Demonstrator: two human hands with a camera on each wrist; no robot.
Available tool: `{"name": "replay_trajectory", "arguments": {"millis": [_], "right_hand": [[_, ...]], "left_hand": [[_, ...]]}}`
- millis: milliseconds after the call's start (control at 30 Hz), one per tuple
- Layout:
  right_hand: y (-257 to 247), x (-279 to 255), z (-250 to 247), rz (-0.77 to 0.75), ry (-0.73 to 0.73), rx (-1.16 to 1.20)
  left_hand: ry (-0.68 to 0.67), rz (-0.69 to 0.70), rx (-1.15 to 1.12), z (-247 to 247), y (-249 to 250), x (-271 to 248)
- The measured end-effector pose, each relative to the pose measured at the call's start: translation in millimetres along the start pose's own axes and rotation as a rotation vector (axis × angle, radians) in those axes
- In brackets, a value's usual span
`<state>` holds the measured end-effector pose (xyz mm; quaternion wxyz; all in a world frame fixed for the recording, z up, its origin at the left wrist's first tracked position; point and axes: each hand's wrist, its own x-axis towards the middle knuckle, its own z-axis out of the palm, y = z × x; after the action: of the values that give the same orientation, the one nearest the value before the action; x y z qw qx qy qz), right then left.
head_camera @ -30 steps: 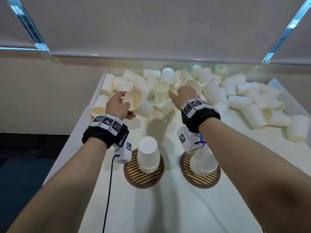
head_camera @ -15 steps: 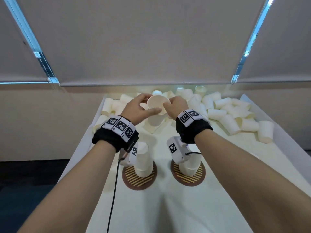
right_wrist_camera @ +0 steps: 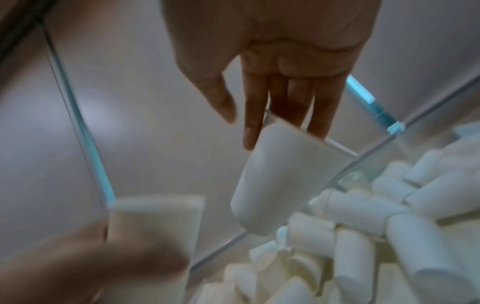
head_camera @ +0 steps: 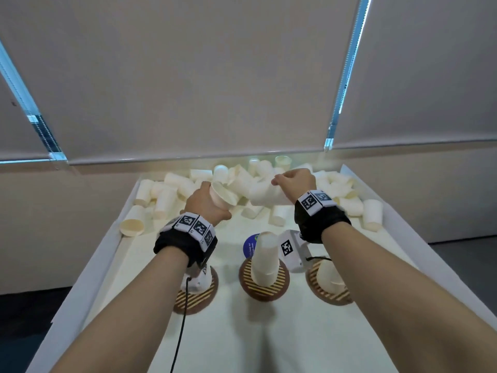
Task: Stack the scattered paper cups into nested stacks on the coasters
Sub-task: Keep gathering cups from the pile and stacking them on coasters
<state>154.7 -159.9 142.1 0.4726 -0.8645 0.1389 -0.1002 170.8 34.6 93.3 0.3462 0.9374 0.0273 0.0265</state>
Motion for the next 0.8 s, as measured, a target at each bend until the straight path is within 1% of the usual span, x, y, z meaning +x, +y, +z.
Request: {"name": "replay_trajectory", "arguments": {"millis": [33,100,167,267,367,433,533,600,667,767,800], "right_hand": [[2,2,-6,0.001,-0.015,0.009],[6,5,-8,-0.018,-0.108,0.024],[7,3,-4,-0.05,-0.178,-0.011],[14,2,-1,-0.067,-0.198,-0.031],[25,5,-8,-0.028,-0.181,-0.023],[31,6,-11,0.001,-0.207,0.011],[30,0,-7,0.046,-0.36,0.057],[27,-2,-2,0.085,-0.442,0.013],[35,2,1,0.154,-0.473,-0.006],[53,10,1,0.276,-0.512,0.14],[54,8,0,0.286,-0.534,0.122]], "left_hand": [[-0.051,-0.009,0.11,3,3,0],[-0.126,0.03,0.273,12,13,-2],[-0.174,0.091,0.331,22,26,-7],[-0.253,0.165,0.403,34,40,-14],[-0.302,0.177,0.459,37,48,-16],[-0.325,0.183,0.423,39,54,-16],[-0.331,0.231,0.323,44,72,-22],[-0.323,0.237,0.265,45,79,-23],[-0.306,0.228,0.222,41,80,-22],[-0.278,0.204,0.168,32,80,-20],[-0.28,0.199,0.178,32,82,-21]]}}
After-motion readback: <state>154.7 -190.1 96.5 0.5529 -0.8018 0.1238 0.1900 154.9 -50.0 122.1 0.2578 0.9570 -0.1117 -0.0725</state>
